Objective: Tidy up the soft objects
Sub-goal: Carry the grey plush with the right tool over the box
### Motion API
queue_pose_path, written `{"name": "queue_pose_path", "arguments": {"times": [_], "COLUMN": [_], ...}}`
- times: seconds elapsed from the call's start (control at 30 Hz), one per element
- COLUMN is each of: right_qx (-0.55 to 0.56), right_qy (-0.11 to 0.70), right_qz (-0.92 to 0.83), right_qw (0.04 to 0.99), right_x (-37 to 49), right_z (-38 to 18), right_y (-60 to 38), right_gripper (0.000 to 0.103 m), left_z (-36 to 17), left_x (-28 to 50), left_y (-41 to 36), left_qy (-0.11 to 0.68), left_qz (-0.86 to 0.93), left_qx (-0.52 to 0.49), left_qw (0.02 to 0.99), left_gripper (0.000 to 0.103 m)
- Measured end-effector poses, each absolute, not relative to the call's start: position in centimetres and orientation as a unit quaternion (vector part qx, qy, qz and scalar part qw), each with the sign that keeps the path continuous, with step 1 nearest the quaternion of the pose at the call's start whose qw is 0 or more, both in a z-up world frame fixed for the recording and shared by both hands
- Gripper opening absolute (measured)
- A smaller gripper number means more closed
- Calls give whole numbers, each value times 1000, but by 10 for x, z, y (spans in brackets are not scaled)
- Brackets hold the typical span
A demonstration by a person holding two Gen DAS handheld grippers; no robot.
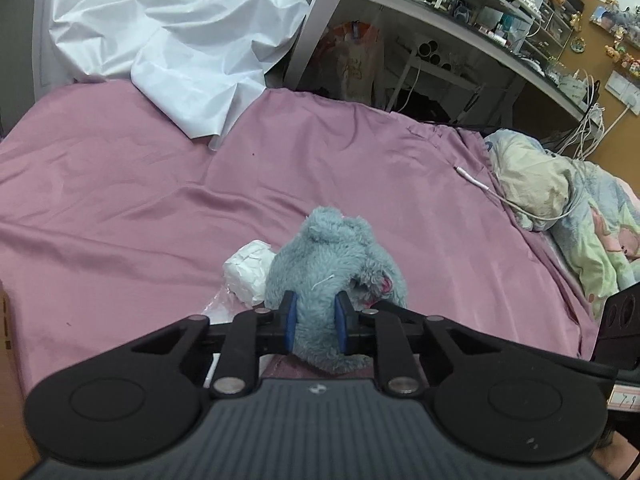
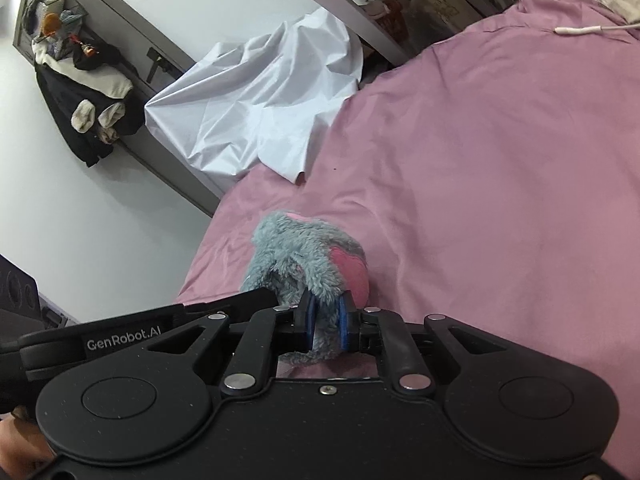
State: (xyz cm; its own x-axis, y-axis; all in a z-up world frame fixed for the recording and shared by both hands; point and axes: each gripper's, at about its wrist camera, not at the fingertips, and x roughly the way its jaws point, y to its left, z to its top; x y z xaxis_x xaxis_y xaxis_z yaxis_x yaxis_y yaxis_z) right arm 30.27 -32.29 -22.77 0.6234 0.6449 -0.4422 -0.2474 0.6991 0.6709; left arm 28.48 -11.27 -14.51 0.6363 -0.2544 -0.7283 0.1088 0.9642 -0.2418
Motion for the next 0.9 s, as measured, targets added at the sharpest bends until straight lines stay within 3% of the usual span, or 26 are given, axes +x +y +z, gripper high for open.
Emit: {"name": "queue_pose_path", "arguments": {"times": [0.9], "right_qx": [262], "right_qy": [290], "right_qz": [321], "right_qw": [863], "right_x": [228], "right_z": [-161], "right_y": [-243], "right_gripper": [12], "left_z": [-70], "left_x": [181], "left_y": [-30], "left_qy": [339], "left_qz": [-68], "left_qx": [-105], "left_qw": [932], "left_gripper": [18]}}
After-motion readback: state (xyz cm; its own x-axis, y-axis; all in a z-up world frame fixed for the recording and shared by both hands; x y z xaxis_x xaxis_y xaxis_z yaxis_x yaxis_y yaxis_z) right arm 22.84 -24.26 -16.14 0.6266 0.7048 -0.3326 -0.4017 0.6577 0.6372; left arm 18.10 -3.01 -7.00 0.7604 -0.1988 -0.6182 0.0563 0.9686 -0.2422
